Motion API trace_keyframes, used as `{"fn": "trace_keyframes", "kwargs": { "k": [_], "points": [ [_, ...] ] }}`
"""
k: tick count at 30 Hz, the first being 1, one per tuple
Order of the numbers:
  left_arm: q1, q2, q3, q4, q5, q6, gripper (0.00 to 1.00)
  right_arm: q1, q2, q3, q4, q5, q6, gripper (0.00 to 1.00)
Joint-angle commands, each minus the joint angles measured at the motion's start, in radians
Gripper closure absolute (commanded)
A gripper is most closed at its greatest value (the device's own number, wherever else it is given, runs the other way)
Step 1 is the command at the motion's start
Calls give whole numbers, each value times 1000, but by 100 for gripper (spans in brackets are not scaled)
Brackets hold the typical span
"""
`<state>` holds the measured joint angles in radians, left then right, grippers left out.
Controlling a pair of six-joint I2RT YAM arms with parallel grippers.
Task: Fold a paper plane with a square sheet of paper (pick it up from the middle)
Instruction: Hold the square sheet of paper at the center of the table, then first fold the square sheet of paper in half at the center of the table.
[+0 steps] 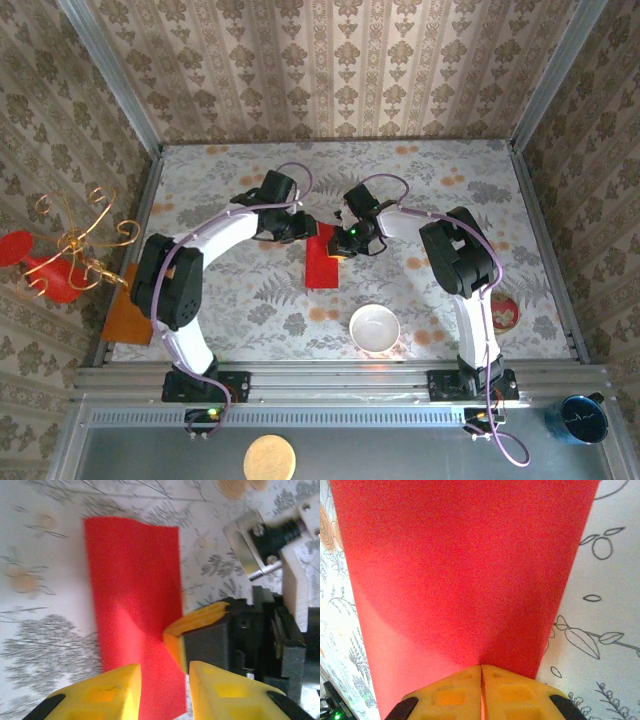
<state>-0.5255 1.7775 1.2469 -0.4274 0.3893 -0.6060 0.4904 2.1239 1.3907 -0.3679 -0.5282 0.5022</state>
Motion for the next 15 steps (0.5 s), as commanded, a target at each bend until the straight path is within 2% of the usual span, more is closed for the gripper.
{"fn": "trace_keyframes", "kwargs": {
  "k": [1, 7, 15],
  "points": [
    [-14, 46, 11, 30, 116, -38, 73, -6, 75, -27, -151, 61, -29, 88],
    [-28, 119, 49, -2, 159, -25, 81, -6, 80, -24, -159, 69, -25, 89],
    [-33, 176, 54, -35, 145, -4, 91, -6, 91, -25, -164, 77, -19, 91]
  ]
}}
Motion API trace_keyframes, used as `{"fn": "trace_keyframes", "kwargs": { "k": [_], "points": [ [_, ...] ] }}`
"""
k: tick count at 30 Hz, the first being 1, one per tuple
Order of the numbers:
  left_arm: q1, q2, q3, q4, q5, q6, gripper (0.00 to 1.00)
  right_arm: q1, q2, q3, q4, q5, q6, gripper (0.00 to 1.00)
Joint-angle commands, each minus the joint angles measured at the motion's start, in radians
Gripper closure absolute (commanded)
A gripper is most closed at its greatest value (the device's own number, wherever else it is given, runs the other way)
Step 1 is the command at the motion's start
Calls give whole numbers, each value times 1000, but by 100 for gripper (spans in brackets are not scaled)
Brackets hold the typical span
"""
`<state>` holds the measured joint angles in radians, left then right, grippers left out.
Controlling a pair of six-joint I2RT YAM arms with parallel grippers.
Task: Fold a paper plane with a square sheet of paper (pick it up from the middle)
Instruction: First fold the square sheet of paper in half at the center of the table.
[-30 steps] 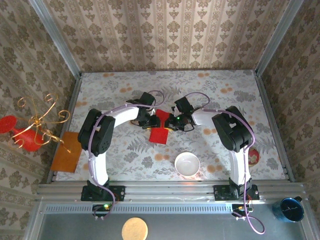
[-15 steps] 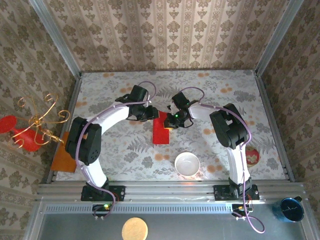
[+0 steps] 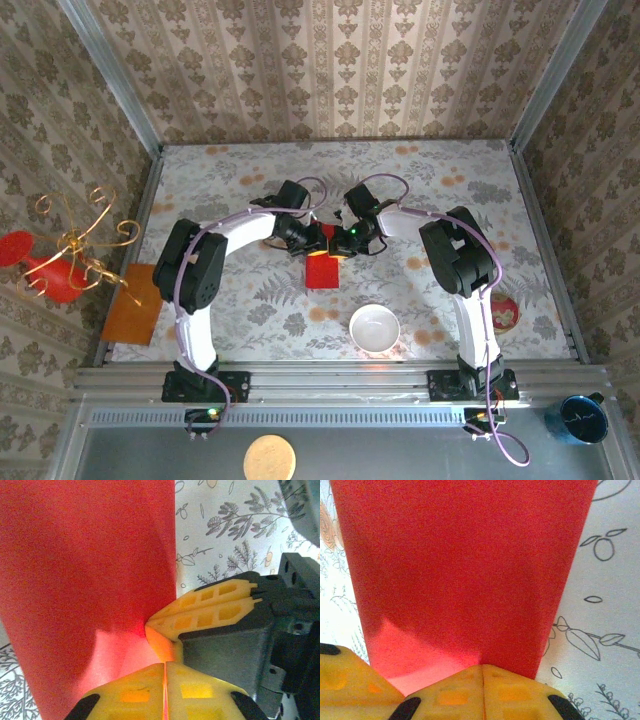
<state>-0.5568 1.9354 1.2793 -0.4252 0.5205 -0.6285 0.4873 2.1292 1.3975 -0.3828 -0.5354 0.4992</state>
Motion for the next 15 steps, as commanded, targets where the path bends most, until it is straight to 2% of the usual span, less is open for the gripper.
{"fn": "trace_keyframes", "kwargs": {
  "k": [1, 10, 15],
  "points": [
    [-2, 23, 22, -44, 9, 25, 91, -2, 87, -34, -149, 85, -16, 91],
    [28, 63, 3, -60, -3, 79, 93, -3, 103, -32, -186, 95, -13, 92],
    [83, 57, -73, -39, 15, 155, 94, -3, 113, -33, -222, 118, -16, 92]
  ]
}}
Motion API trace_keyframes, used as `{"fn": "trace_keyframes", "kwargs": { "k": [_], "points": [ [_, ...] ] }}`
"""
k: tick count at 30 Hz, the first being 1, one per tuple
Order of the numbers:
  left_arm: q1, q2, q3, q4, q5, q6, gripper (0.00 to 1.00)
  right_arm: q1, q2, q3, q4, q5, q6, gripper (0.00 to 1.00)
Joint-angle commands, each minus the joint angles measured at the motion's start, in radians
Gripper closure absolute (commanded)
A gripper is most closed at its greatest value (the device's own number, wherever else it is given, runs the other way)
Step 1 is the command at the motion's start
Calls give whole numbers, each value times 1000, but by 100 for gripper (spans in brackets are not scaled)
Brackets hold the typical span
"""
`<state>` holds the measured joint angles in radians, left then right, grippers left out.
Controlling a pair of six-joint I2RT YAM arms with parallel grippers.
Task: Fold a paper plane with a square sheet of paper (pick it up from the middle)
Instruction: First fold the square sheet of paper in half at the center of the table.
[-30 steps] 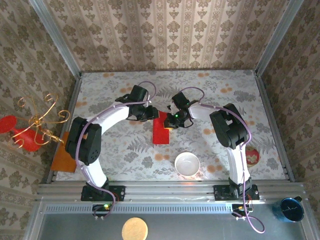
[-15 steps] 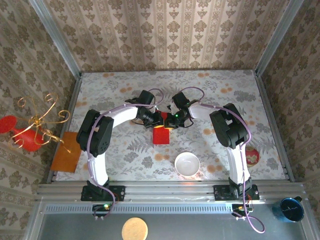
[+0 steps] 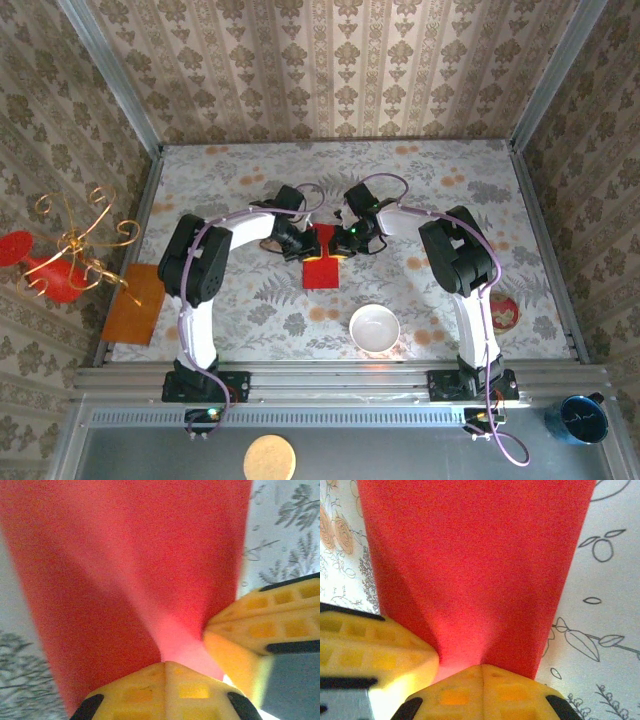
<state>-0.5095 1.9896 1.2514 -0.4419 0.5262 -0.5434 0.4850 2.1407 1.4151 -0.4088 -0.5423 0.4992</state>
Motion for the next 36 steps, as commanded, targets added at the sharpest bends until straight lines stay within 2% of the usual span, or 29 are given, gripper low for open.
{"fn": "trace_keyframes", "kwargs": {
  "k": [1, 7, 10, 16, 22, 26, 29, 36],
  "points": [
    [48, 2, -68, -17, 15, 85, 94, 0, 105, -50, -204, 130, -17, 92],
    [187, -68, -182, -18, 23, 128, 94, -2, 105, -57, -216, 140, -22, 92],
    [221, -147, -208, -9, 21, 126, 94, -3, 101, -55, -213, 138, -22, 92],
    [150, -227, -168, 77, 76, 66, 93, -3, 97, -55, -206, 132, -20, 92],
    [33, -83, -57, 151, 110, -5, 92, -3, 101, -67, -194, 129, -11, 92],
    [22, 1, -24, 170, 107, -17, 92, -3, 102, -67, -191, 130, -11, 92],
    [48, 43, -27, 177, 97, -15, 92, -3, 105, -68, -194, 132, -16, 92],
    [212, 16, -129, 133, 54, 51, 92, -6, 104, -72, -211, 156, -23, 92]
  ]
}}
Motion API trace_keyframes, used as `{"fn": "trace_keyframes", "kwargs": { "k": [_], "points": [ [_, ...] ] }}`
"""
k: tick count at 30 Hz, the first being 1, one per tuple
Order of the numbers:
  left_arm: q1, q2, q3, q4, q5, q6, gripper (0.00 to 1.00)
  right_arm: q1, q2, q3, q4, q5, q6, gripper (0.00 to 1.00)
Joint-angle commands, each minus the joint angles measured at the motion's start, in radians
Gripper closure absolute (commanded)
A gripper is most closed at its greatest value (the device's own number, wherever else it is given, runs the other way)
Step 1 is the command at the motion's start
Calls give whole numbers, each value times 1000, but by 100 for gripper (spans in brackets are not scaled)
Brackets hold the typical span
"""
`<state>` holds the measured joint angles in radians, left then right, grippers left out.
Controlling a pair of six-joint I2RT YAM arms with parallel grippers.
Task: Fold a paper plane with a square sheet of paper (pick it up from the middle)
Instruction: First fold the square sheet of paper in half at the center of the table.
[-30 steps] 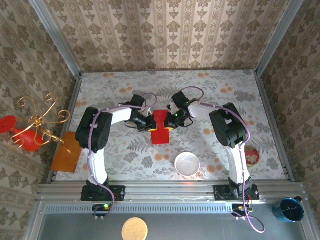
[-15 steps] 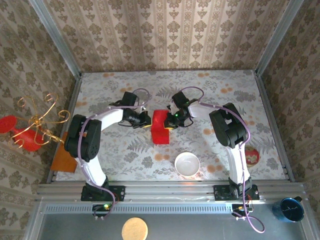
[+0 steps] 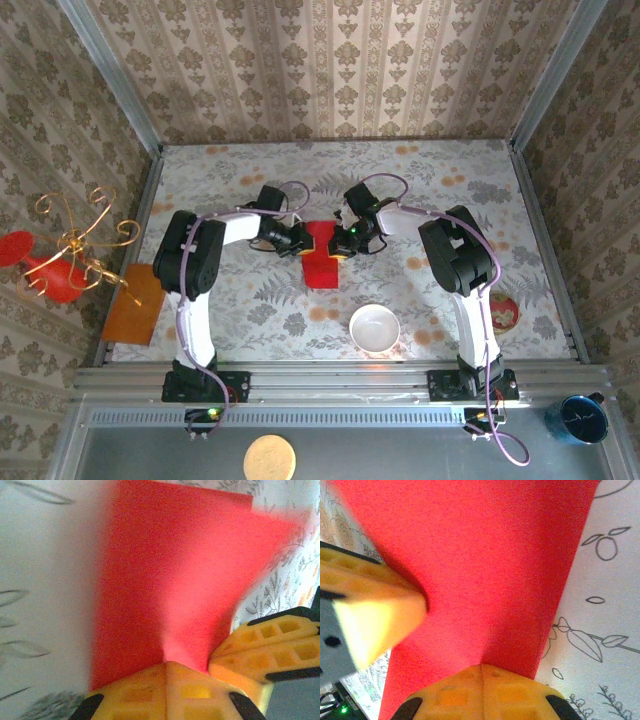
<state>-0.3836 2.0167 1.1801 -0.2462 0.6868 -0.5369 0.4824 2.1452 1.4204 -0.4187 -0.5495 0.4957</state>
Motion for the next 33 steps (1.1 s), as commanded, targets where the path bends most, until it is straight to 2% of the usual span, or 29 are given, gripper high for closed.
{"fn": "trace_keyframes", "kwargs": {
  "k": [1, 5, 10, 14, 19, 25, 33],
  "points": [
    [113, -29, -70, -71, -106, 52, 92, -5, 99, -77, -204, 166, -22, 92],
    [142, -113, -72, -98, -97, 70, 92, -5, 94, -80, -204, 166, -23, 92],
    [62, -173, -28, -32, -50, 29, 92, -5, 94, -81, -197, 161, -18, 92],
    [-17, -119, 24, 23, -9, 0, 92, -5, 94, -84, -190, 158, -11, 92],
    [-50, 17, 97, 26, 3, -20, 92, -5, 94, -87, -187, 155, -9, 92],
    [28, 107, 138, 8, 9, 11, 92, -8, 92, -95, -183, 159, -6, 92],
    [171, 49, 127, -107, -68, 113, 92, -16, 82, -109, -169, 160, 2, 92]
  ]
}}
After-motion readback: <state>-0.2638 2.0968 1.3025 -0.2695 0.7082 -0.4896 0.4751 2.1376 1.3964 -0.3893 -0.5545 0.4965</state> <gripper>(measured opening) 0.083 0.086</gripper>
